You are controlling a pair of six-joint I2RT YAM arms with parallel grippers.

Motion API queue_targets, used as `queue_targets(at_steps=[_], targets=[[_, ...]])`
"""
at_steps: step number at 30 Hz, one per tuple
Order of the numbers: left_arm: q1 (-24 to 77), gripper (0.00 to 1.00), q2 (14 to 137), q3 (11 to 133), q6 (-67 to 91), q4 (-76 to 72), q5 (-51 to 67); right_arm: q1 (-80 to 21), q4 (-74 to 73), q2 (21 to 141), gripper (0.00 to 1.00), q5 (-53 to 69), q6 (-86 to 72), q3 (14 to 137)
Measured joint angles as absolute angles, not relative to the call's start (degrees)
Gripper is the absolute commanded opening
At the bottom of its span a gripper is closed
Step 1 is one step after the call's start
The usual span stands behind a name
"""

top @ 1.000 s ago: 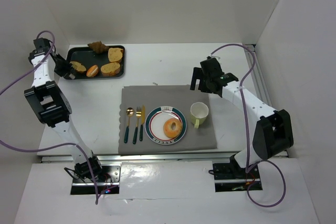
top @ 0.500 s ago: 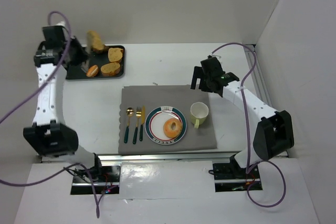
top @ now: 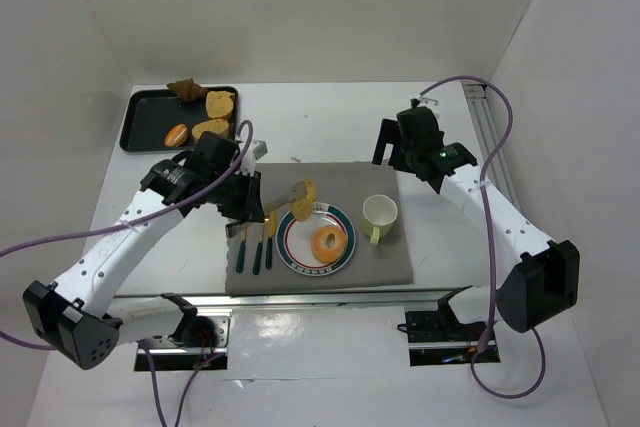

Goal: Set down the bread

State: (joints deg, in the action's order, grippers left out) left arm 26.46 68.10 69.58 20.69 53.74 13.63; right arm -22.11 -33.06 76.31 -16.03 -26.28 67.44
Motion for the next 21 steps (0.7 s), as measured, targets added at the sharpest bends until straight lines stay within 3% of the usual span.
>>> queue_targets(at_steps=[10,15,18,21], targets=[[32.9,0.03,66.5,65.3,20.9,53.8,12.8,-22.1,-34.0,76.3,1.00,-15.2,-26.3,67.4],[34.6,0.47,67.4,63.7,21.0,52.8,11.7,-22.1,-34.0,76.3,1.00,-15.4,-26.3,67.4],[35.8,0.60,68.0,63.3,21.1,52.6,11.2,-22.1,-34.1,76.3,1.00,-15.4,-26.3,67.4],[36.5,0.61,68.0,63.5,21.3,52.7,10.5,-22.1,-34.1,76.3,1.00,-15.4,-26.3,67.4]])
